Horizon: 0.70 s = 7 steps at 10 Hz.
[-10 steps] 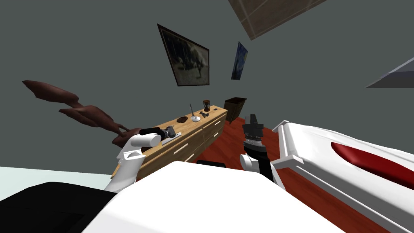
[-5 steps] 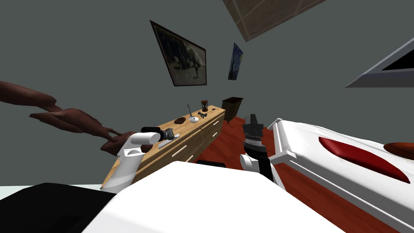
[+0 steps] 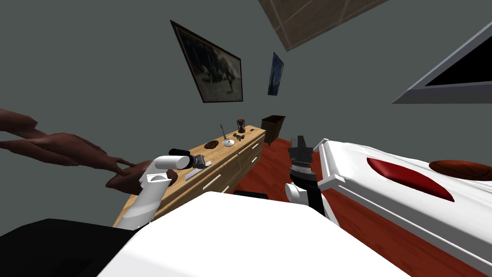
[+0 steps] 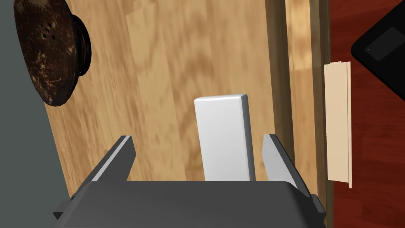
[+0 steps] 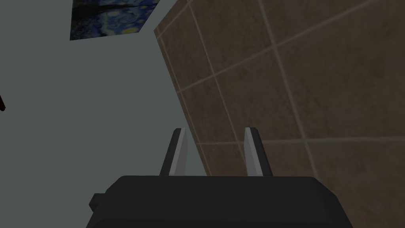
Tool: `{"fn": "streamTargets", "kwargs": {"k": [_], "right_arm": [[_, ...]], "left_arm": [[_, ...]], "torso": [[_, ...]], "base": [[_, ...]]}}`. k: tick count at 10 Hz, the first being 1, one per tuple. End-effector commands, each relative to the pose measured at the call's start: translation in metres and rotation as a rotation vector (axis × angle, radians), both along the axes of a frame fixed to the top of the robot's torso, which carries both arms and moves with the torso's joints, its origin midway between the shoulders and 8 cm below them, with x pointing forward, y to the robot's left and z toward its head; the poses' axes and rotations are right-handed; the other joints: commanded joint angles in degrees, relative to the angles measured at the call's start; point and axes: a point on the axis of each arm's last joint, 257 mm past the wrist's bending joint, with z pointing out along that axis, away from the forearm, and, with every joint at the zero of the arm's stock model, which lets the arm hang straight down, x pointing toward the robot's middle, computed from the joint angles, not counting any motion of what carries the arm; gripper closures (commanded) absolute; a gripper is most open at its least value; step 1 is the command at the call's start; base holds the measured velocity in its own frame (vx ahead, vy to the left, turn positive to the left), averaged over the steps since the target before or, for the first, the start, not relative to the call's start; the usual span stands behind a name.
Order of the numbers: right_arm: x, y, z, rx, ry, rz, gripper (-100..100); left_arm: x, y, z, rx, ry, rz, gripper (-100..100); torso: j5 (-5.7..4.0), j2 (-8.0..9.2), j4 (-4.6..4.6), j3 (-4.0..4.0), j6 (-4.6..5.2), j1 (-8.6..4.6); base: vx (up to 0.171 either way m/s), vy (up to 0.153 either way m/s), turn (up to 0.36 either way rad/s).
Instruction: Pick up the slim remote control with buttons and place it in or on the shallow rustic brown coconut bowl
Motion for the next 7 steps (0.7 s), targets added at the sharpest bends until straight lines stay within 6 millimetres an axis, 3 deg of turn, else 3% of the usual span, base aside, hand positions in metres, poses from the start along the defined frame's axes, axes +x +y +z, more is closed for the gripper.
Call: {"fn": "streamTargets", "kwargs": {"k": [1,7], "right_arm": [[0.000,0.000,0.000,0.000,0.000,0.000,0],[0.000,0.000,0.000,0.000,0.000,0.000,0]], "left_arm": [[-0.010,0.005,-0.007,-0.022,0.058,0.022,-100],[-0.048,0.017,-0.026,-0.080,0.250,0.084,-100]], "torso": [[0.00,0.00,0.00,0.00,0.00,0.00],[0.01,-0.01,0.00,0.00,0.00,0.06]], "base": [[0.009,0.022,-0.141],[0.004,0.039,-0.101]]}}
